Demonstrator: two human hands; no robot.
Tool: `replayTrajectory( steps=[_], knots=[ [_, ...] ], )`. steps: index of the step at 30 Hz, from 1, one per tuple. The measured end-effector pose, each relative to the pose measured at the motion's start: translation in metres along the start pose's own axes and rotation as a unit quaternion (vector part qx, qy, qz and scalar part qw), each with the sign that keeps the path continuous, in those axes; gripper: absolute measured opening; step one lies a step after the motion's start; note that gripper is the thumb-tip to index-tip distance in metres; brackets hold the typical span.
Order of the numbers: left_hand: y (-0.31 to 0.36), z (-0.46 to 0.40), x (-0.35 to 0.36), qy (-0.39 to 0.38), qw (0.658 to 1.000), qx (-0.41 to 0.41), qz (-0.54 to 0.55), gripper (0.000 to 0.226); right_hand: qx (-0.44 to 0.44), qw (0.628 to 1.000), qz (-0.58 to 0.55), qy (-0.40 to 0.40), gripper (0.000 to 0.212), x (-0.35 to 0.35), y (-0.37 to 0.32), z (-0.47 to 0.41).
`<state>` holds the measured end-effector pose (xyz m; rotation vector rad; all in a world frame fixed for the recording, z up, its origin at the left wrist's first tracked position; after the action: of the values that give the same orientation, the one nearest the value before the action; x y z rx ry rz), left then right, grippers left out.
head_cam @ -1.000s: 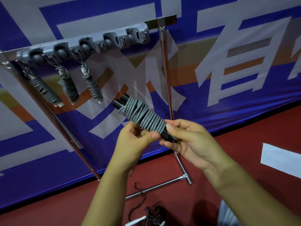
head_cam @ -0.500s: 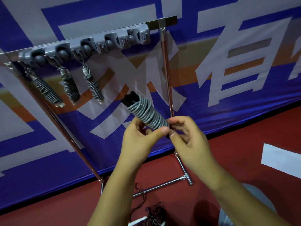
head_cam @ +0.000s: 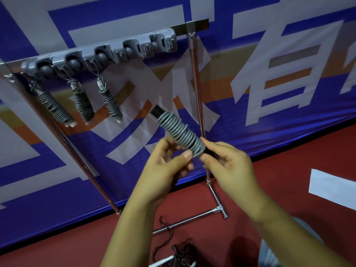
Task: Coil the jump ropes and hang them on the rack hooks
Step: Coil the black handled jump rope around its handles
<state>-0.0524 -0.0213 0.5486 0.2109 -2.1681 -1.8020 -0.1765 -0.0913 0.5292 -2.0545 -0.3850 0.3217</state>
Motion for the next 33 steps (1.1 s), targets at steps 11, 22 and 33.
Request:
replayTrajectory(
  steps=[11, 22, 33],
  knots=[
    [0.025, 0.002, -0.007, -0.119, 0.992, 0.012, -0.045, 0.048, 0.164, 0.949, -0.235, -0.133, 0.032, -0.002, -0.018, 0.002],
    [0.023, 0.004, -0.007, -0.098, 0.994, -0.009, -0.051, 0.022, 0.271, 0.909, -0.295, -0.114, 0.033, -0.003, -0.018, 0.004],
    [0.015, 0.007, -0.003, 0.042, 0.979, 0.048, -0.192, 0.048, 0.292, 0.908, -0.291, -0.082, 0.005, 0.002, -0.020, 0.006]
  ],
)
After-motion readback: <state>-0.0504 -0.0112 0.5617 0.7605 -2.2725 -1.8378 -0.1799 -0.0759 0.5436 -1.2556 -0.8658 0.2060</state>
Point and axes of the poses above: each hand's wrist, its own z-axis away from the middle knuckle, its own x-axis out of the palm, y = z × x, the point moved 4 cm from there along -z, towards the middle knuckle
